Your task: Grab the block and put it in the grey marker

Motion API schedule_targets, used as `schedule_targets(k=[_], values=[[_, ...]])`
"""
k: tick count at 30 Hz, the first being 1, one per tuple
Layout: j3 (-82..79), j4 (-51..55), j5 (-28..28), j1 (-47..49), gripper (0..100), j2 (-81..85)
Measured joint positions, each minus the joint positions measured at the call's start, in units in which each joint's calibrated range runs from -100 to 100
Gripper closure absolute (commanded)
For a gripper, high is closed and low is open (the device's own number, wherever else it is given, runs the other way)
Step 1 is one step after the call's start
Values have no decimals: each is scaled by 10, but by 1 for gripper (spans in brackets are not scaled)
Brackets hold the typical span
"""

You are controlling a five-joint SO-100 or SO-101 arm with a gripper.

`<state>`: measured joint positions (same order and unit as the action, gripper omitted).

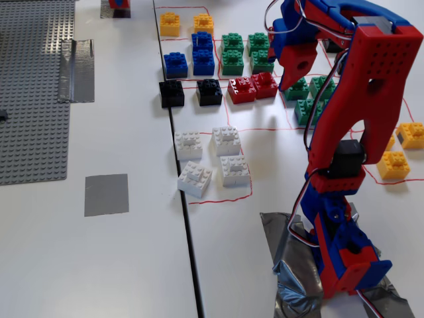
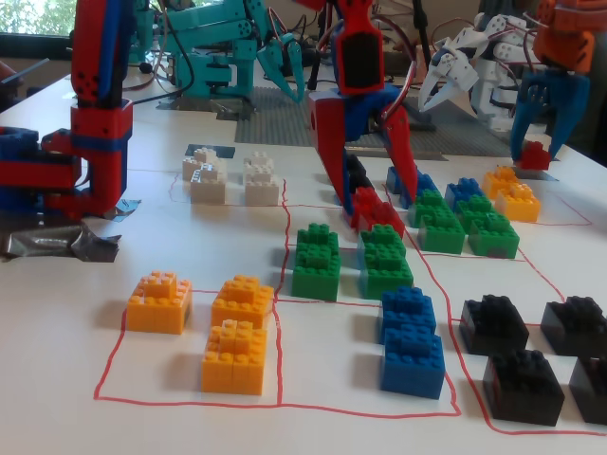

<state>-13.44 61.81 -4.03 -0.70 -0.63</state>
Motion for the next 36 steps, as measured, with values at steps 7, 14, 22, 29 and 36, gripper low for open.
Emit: schedule_targets(k=[7,14,22,29,36], values=[[16,0,0,-2,73,-28],[31,-1,0,3,73,-48],[48,-1,0,4,73,-66],[53,-1,2,4,73,-78],[53,-1,2,4,75,-82]])
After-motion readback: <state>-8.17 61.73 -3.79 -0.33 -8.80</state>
